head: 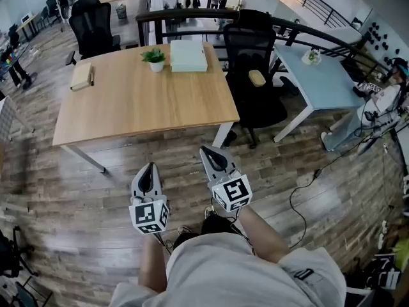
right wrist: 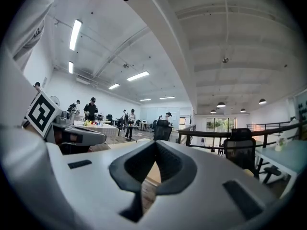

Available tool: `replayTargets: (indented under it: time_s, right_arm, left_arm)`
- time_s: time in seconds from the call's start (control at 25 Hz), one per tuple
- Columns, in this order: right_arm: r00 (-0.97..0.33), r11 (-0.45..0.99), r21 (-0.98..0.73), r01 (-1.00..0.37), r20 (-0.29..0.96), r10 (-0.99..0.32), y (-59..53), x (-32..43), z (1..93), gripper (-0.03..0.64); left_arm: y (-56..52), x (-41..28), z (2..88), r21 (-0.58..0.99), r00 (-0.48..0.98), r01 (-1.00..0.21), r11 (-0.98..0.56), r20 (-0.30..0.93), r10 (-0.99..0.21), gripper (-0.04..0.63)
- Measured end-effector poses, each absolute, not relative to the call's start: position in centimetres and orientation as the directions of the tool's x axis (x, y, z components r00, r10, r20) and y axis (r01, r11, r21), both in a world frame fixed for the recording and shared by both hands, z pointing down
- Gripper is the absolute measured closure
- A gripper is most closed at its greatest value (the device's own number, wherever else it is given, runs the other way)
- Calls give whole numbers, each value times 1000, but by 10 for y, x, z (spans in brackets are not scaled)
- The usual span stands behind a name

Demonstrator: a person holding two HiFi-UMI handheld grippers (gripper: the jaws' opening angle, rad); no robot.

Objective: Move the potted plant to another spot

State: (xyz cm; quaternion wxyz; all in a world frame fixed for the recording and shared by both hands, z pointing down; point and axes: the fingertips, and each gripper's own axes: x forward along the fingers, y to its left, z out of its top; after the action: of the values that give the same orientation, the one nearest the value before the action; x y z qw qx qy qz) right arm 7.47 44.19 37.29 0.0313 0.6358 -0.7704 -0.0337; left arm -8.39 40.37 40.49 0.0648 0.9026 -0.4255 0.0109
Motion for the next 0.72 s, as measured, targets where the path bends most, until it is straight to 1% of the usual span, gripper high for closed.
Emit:
replayTargets:
  time_s: [0.24,0.36,0.48,0.72]
  right_arm:
    - [-195,199,81,-977,52,-979,425,83,395,612]
    - [-218,223,68,-972,69,-974,404,91,405,552]
    - [-236,240,55,-969,66,-970,371,107,411,533]
    - [-283,287,53,-956,66,-957,293,135,412,501]
  left_arm:
    - [390,-76,429,119,659,-752,-648,125,-742,583]
    - [369,-68,435,115,656,-754,-646,135,-742,583]
    - [339,-52,437,98,658,-753,-651,137,-740,583]
    - [264,-22,440,66,648,-758,-648,182,-739,583]
